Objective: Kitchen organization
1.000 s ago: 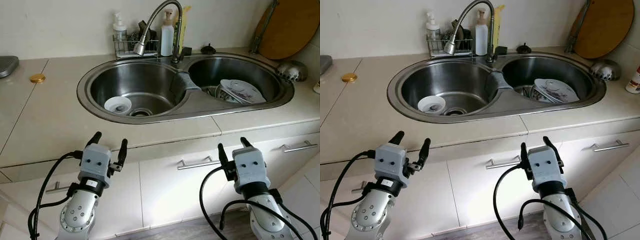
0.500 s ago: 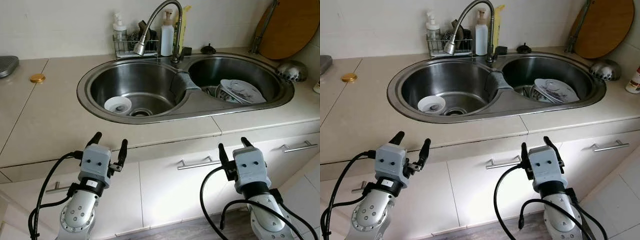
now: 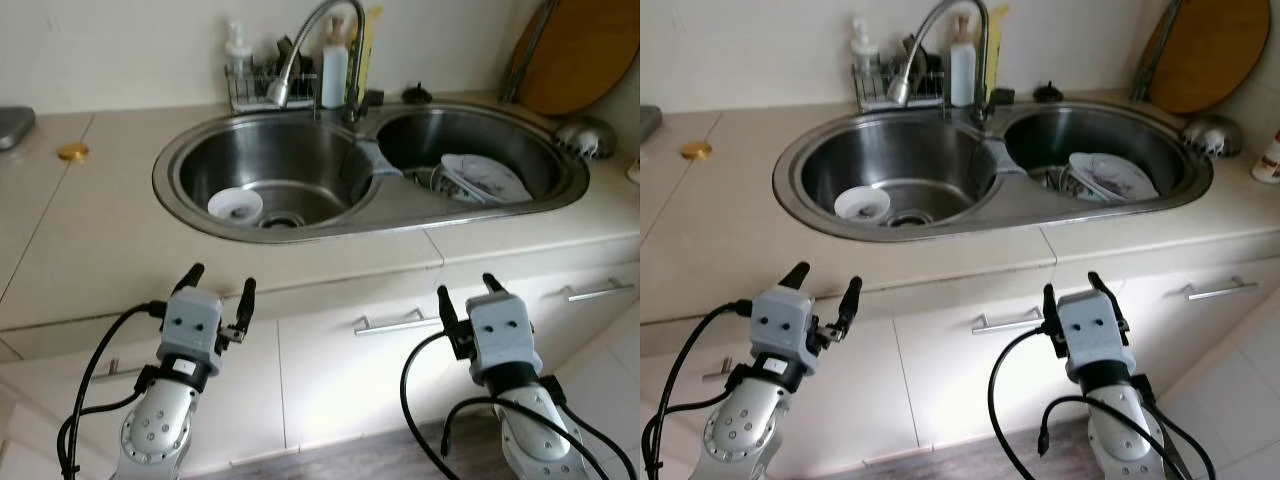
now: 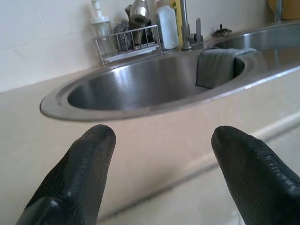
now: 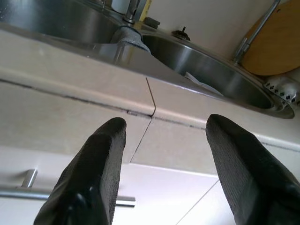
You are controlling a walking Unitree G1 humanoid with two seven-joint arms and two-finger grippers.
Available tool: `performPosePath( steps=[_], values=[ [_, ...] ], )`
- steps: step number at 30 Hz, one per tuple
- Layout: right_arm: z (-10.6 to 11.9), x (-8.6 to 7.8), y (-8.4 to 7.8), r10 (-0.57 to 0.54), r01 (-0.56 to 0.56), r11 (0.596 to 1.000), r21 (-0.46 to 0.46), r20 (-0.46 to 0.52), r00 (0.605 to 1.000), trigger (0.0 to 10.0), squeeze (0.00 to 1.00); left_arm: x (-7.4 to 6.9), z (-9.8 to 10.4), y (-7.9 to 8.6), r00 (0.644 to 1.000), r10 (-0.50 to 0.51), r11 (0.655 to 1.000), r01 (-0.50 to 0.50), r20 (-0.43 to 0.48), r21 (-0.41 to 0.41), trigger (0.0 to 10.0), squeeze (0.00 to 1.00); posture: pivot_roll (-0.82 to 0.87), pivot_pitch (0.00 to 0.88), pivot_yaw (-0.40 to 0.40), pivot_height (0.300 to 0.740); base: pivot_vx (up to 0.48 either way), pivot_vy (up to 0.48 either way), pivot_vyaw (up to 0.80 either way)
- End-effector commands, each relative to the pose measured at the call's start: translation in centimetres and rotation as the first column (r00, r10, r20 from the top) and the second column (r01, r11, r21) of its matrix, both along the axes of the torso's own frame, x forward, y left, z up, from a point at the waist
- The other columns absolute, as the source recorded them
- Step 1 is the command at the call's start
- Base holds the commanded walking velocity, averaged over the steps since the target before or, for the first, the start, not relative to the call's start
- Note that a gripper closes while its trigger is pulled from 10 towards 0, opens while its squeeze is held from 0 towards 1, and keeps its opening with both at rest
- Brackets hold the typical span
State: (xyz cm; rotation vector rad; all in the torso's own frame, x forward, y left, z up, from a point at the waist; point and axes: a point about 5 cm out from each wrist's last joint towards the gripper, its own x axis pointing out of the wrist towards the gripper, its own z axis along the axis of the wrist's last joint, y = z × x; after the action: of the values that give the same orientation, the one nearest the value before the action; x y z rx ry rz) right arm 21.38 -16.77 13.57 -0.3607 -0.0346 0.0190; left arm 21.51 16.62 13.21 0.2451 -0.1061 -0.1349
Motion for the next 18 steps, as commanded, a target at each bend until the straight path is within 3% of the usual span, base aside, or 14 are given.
performPosePath(
  steps=[1,18],
  values=[
    [0.03,0.01,-0.16,-0.006,0.006,1.0,0.01,-0.003,1.0,10.0,0.0,-0.04,-0.14,-0.09,1.0,-0.004,1.0,0.004,-0.007,-0.005,10.0,0.0,0.1,0.0,-0.041,0.74,-0.255,0.0,0.0],
    [0.03,0.03,-0.15,-0.004,0.004,1.0,0.01,-0.008,1.0,10.0,0.0,-0.05,0.02,-0.21,1.0,-0.005,1.0,0.005,-0.008,-0.009,10.0,0.0,0.1,0.0,-0.044,0.74,-0.253,0.0,0.0]
  ],
)
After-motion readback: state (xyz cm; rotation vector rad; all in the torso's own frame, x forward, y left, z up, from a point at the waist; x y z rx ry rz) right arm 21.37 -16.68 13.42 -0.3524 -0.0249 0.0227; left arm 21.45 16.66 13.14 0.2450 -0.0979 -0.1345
